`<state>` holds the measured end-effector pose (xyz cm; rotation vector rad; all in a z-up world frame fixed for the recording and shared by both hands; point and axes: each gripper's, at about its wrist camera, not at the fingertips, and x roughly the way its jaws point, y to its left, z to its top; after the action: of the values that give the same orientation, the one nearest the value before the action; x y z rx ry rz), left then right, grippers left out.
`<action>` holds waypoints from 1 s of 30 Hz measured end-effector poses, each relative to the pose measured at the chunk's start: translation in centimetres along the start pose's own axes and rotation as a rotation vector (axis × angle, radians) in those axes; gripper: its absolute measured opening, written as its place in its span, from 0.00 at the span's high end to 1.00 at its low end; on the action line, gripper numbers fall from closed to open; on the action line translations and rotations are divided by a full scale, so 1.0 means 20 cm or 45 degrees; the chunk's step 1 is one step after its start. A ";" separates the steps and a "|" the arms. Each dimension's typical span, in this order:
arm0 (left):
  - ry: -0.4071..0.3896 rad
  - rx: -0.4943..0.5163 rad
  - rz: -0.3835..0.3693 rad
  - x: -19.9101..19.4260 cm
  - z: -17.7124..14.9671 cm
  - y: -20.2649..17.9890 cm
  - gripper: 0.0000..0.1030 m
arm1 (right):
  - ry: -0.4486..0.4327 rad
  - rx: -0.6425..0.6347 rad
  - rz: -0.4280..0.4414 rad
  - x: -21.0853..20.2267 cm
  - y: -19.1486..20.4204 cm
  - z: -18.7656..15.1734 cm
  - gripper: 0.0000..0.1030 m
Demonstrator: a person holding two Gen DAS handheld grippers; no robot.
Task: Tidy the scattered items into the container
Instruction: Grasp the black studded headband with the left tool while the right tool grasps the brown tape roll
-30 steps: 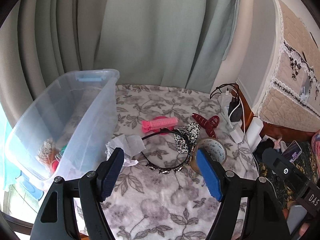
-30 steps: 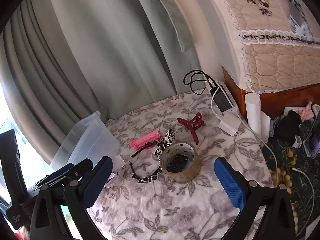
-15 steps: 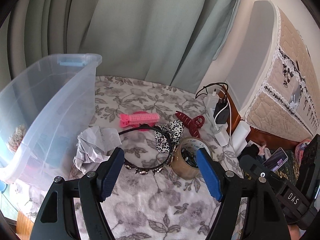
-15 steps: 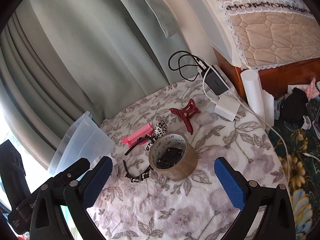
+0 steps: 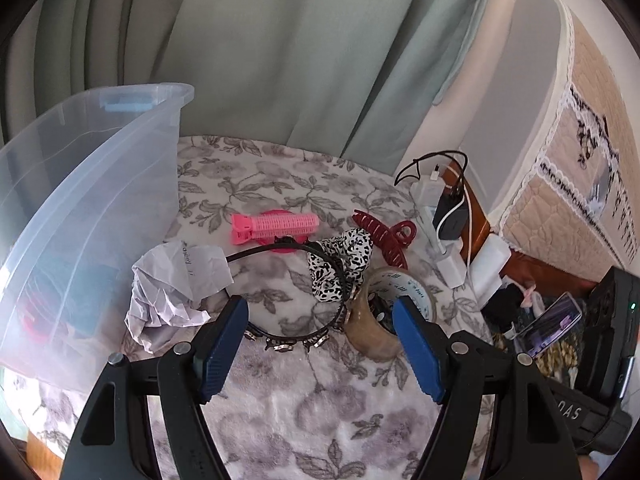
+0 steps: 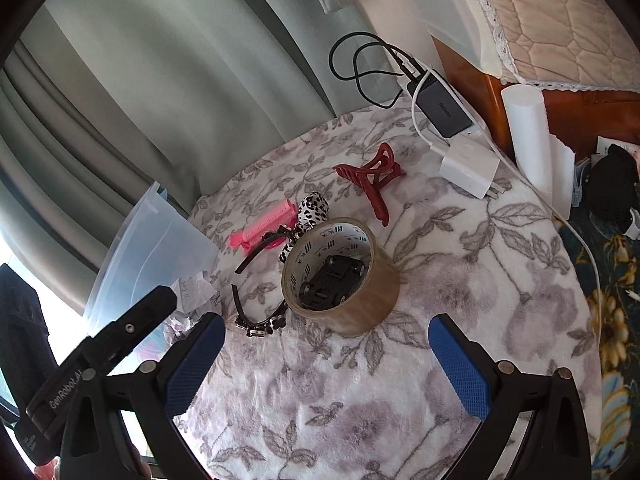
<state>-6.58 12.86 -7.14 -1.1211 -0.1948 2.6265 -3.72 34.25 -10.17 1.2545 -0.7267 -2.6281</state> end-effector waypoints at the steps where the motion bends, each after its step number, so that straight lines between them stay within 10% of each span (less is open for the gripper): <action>1: -0.001 0.043 0.003 0.01 0.00 -0.01 0.27 | 0.000 -0.006 -0.013 0.01 0.00 0.01 0.00; 16: 0.102 0.365 0.115 0.32 -0.08 -0.05 0.27 | 0.104 0.049 -0.219 0.23 -0.07 0.11 0.21; 30: 0.174 0.508 0.139 0.55 -0.16 -0.12 0.49 | 0.187 0.058 -0.265 0.41 -0.10 0.15 0.69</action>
<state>-11.03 18.56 -16.34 -1.1845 0.4112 2.5079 -11.11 34.55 -15.16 1.5965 -0.6689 -2.6526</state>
